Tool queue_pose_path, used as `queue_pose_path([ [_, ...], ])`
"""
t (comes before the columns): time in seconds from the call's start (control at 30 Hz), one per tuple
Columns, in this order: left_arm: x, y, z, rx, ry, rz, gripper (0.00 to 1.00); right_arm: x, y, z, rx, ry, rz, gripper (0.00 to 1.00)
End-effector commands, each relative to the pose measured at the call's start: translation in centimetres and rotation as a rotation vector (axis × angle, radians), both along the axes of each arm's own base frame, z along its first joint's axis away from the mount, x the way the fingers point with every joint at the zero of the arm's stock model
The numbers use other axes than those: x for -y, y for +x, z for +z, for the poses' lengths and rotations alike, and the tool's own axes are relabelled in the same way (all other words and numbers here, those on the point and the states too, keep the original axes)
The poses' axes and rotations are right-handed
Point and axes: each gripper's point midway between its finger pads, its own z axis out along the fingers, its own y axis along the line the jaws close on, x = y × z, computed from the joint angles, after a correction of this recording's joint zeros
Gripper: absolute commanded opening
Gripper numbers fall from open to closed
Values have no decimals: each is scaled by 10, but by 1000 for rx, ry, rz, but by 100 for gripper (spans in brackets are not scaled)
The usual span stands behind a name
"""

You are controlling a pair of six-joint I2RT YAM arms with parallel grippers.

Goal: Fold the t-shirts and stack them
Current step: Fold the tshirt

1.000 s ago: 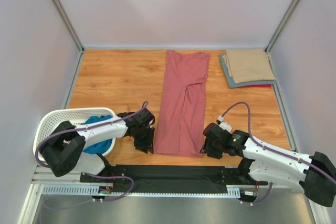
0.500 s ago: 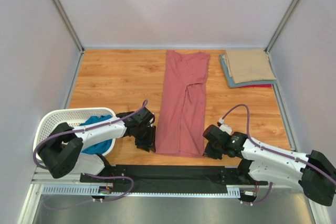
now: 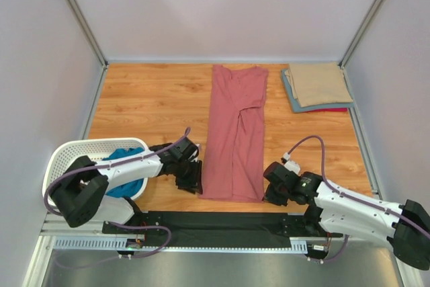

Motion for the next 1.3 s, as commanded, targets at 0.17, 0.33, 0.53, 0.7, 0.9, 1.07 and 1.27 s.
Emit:
queue_pose_path([
  [0.17,6,-7,-21,-56,-15,-28,18,6,-3,3,13,-8,15,0],
  [0.33,5,-11,-7,-44,-35,-1,0,11,-4,16,29,-14,23,0],
  [0.53,8,-24,20,-31,-84,36,0,15,-9,34,55,8,35,0],
  [0.7,17,-32,28,-58,-126,44,0,8,-9,48,90,41,57,0],
  [0.9,23,-19,29,-61,-84,37,0,4,14,68,182,-15,61,0],
  [1.07,28,14,42,-63,-68,46,0,5,45,79,226,-137,89,0],
  [1.27,35,77,59,-38,-68,81,0,0,105,99,270,-147,105,0],
])
